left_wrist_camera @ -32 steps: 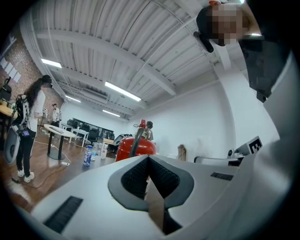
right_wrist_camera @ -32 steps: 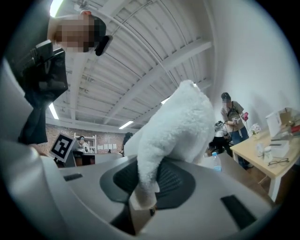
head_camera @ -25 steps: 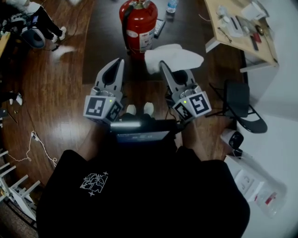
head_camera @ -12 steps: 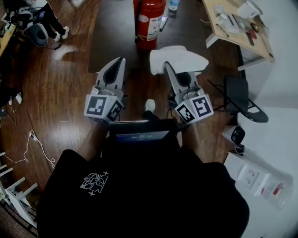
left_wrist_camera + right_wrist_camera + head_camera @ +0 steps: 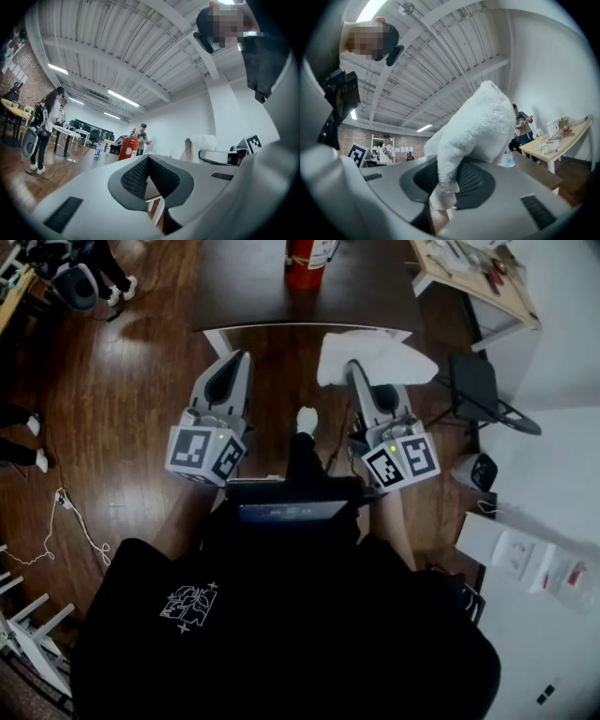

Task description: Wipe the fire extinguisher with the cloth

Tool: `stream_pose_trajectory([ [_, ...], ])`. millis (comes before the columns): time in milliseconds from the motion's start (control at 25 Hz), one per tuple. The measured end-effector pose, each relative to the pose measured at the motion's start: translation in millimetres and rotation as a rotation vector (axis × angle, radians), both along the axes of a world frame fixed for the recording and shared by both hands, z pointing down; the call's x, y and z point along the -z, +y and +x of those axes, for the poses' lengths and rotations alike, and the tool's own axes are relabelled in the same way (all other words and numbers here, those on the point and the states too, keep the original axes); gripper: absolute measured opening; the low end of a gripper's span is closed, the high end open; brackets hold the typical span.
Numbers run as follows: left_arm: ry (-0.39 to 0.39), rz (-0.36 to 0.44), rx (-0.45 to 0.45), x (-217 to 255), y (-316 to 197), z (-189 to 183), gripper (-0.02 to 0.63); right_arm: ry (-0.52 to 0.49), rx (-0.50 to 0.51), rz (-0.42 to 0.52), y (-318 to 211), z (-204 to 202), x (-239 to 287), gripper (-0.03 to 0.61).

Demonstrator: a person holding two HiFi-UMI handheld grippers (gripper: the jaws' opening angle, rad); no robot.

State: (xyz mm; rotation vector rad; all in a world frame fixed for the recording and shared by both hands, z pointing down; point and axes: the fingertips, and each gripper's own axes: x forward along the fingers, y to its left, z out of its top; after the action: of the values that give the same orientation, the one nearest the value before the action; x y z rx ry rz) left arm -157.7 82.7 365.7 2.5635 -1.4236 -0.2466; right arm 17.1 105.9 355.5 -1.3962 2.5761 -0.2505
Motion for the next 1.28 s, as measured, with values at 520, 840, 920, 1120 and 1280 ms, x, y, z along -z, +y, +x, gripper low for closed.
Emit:
stream_pose_trajectory([
  [520, 0.008, 0.001, -0.006, 12, 64, 14, 0.0, -0.002, -0.009, 0.012, 66, 15, 14, 0.1],
  [840, 0.021, 0.011, -0.016, 21, 61, 38, 0.0, 0.012, -0.006, 0.007, 66, 25, 17, 0.1],
  [920, 0.024, 0.013, -0.018, 23, 61, 40, 0.0, 0.013, -0.011, 0.007, 64, 24, 17, 0.1],
  [1120, 0.019, 0.023, -0.023, 17, 61, 41, 0.0, 0.01, -0.008, 0.015, 64, 21, 21, 0.1],
  [1280, 0.019, 0.017, -0.03, 25, 63, 46, 0.0, 0.017, -0.008, 0.019, 64, 22, 22, 0.1],
])
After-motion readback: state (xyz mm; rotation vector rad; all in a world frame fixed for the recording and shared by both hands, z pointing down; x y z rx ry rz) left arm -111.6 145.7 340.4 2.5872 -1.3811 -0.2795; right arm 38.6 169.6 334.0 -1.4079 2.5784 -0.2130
